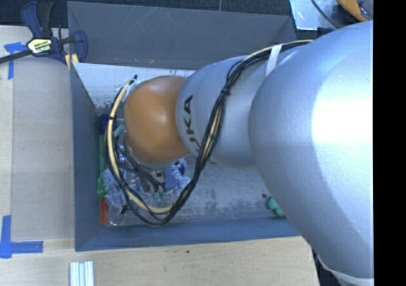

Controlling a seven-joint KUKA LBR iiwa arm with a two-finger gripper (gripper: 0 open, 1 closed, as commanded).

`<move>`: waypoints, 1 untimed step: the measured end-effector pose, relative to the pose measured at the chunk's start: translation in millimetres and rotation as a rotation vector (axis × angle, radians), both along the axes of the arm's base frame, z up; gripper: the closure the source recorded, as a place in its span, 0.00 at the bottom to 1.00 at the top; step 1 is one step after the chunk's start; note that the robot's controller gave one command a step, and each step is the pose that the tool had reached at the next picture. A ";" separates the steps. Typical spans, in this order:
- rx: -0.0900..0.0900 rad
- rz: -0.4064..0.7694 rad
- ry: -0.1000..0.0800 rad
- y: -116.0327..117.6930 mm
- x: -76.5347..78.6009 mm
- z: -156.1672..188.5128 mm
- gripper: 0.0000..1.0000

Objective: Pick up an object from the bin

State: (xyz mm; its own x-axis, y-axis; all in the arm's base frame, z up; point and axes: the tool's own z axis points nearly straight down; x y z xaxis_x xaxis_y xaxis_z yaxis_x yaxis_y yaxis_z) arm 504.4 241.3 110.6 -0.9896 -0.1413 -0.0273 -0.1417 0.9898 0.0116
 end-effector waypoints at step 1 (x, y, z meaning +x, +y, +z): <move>0.001 -0.012 -0.005 -0.3 18.8 -13.7 0.00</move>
Offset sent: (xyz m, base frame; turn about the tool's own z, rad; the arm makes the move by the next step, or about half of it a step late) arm 0.0172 -0.0482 -0.0254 -0.2071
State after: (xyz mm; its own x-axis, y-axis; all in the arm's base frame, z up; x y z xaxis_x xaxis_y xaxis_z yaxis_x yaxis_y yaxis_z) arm 523.2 241.0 96.9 -0.9911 -0.1289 -0.0325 -0.1294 0.9915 0.0115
